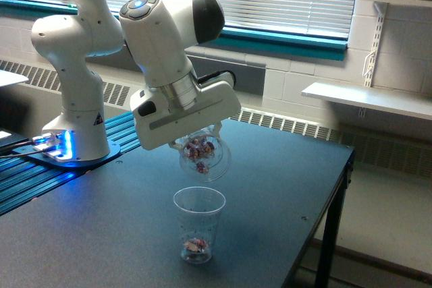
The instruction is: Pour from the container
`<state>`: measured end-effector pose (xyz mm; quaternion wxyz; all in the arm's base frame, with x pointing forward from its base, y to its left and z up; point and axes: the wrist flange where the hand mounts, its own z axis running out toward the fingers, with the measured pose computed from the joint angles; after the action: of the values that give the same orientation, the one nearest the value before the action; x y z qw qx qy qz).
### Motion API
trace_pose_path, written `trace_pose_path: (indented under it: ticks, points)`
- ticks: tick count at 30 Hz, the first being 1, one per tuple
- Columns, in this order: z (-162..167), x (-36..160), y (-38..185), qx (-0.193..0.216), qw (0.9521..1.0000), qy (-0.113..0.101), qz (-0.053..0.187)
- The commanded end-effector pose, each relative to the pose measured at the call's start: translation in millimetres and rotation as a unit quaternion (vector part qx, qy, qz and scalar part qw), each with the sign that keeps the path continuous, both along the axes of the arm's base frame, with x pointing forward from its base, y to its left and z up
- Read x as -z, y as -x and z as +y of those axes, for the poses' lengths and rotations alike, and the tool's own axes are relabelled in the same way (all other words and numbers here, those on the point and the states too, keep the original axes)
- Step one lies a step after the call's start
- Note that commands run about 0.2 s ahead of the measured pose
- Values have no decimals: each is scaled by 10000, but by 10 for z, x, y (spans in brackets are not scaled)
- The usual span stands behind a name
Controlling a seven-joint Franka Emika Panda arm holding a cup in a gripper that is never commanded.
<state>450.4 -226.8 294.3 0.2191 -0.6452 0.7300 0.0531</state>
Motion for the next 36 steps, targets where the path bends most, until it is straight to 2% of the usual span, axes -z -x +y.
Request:
trace_pose_path:
  ticks: [1, 15, 28, 36]
  points:
    - [25, -48, -56, 31, 9999, -76, -85]
    - [-51, -27, -45, 359, 9985, -344, -244]
    - [-103, 72, -66, 546, 9971, -528, -101]
    - [-93, 78, -134, 589, 9961, -637, -142]
